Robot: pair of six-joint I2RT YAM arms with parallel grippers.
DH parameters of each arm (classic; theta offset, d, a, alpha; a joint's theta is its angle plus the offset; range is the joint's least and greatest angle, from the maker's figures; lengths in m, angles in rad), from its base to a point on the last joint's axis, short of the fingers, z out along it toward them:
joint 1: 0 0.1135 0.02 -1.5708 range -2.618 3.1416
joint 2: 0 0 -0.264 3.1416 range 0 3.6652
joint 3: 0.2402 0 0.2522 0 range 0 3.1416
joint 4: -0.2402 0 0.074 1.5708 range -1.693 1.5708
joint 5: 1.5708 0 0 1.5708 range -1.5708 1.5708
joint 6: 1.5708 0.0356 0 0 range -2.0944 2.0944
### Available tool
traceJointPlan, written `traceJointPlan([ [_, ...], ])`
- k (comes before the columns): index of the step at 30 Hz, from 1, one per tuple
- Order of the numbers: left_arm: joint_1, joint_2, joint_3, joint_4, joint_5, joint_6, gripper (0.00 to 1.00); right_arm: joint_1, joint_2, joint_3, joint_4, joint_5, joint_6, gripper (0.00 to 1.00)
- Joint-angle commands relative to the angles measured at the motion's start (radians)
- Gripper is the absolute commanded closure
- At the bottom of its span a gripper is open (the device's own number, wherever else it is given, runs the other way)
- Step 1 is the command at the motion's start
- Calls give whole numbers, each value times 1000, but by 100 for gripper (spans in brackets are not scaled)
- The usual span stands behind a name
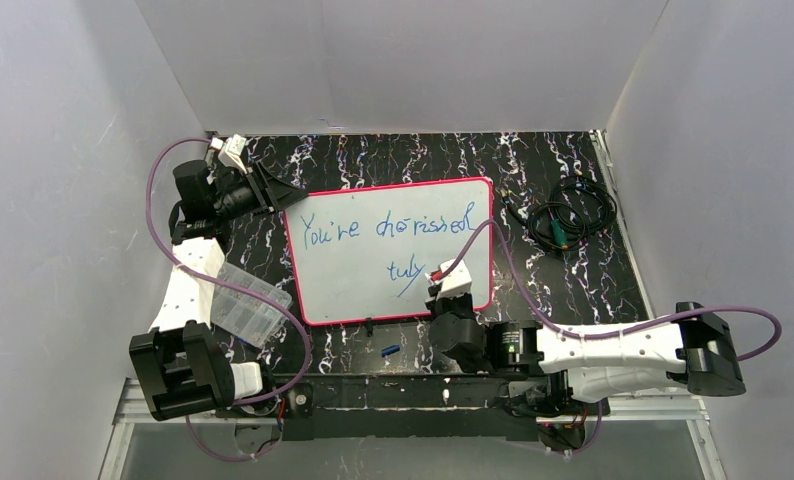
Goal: Write a sentence on the whiteboard
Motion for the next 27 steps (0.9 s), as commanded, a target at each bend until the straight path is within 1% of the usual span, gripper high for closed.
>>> traceJointPlan([
  [1,-11,-33,-4,-5,24,-1,57,-4,15,16,9,54,8,99],
  [20,-12,-36,-4,-8,24,1,57,-44,72,5,38,27,4,99],
  [23,-11,-40,-4,-8,23,2,57,-44,37,12,38,6,-10,99],
  [27,-11,-47,5,-34,8,25,55,-44,-64,11,107,-96,-91,99],
])
